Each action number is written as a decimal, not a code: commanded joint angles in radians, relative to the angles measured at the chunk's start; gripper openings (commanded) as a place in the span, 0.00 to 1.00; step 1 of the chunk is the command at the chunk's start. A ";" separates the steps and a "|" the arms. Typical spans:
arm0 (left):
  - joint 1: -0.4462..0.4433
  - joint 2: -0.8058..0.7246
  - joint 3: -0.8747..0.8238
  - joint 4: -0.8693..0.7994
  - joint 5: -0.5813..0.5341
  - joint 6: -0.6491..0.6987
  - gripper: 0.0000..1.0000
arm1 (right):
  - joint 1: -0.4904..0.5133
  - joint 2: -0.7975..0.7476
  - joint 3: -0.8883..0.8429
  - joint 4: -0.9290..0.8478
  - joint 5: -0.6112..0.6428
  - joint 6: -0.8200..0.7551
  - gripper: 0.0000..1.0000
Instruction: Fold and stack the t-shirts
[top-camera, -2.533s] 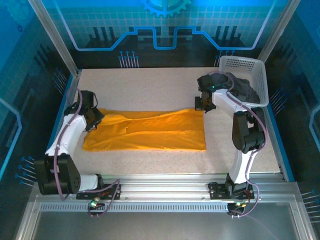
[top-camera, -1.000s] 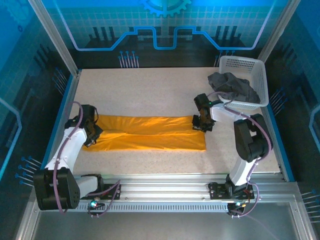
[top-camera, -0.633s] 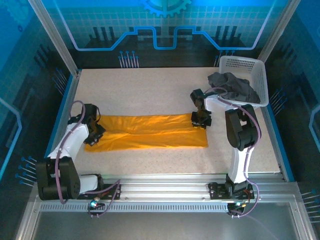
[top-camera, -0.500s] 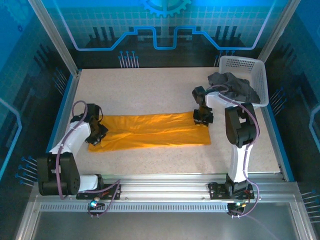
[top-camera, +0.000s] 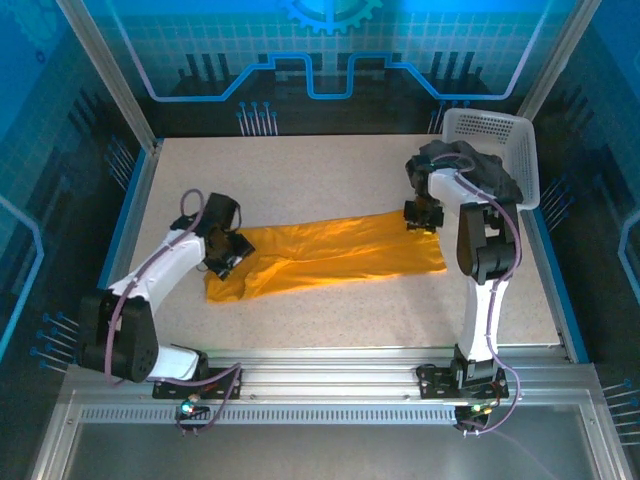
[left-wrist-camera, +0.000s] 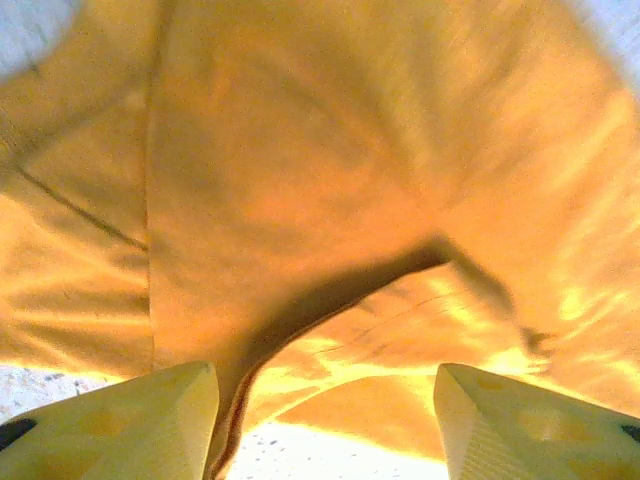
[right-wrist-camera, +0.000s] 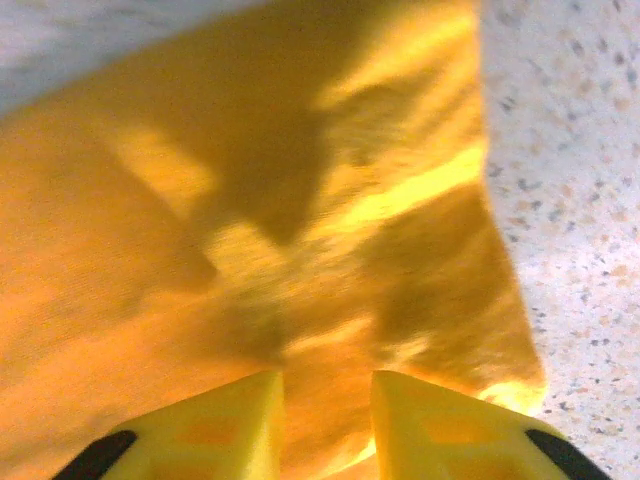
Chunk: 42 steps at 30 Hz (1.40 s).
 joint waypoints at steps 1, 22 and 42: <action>0.138 -0.050 0.055 -0.013 -0.012 0.054 0.61 | 0.051 -0.141 -0.057 0.062 -0.014 -0.032 0.34; 0.322 0.448 0.235 0.235 0.117 0.364 0.40 | 0.136 -0.058 -0.128 0.135 -0.339 0.050 0.37; 0.425 0.603 0.459 0.158 0.136 0.448 0.00 | 0.162 0.030 -0.118 0.066 -0.244 0.035 0.36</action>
